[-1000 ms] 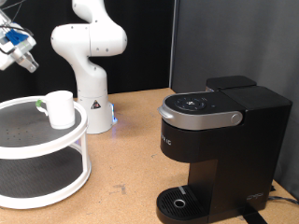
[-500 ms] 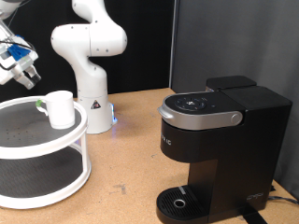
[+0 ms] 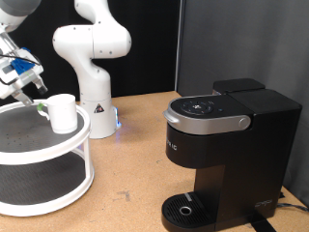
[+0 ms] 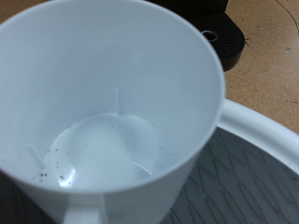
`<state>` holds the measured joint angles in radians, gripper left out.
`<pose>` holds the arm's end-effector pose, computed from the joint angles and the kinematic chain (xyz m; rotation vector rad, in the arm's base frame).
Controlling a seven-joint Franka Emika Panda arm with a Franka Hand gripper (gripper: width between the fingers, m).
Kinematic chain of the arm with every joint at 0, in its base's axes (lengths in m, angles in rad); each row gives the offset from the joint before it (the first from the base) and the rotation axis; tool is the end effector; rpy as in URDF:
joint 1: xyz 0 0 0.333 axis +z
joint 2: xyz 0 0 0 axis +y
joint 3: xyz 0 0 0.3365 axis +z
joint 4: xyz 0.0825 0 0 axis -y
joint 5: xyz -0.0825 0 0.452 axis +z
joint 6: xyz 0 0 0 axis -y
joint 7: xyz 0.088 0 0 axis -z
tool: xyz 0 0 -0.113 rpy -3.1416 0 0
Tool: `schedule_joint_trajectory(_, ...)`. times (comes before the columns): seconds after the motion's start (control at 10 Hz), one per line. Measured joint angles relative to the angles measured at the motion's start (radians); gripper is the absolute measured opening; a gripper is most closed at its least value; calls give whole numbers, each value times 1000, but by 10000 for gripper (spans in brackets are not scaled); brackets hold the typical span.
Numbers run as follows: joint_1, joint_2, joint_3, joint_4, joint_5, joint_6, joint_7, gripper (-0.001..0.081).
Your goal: Make a cup of coffee with the keurig machine
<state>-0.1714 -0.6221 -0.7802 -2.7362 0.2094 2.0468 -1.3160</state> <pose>0.2670 -0.2755 0.3228 -2.5447 -0.5107 -0.5549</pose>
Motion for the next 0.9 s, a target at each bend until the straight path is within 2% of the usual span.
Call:
schedule_joint_trajectory(0.1,0,0,-6,-12,1,6,1,793)
schedule_joint_trajectory(0.3,-5,0,-11,-36,4,20,3,805)
schedule_joint_trajectory(0.9,-17,-1,-17,-82,6,81,5,806)
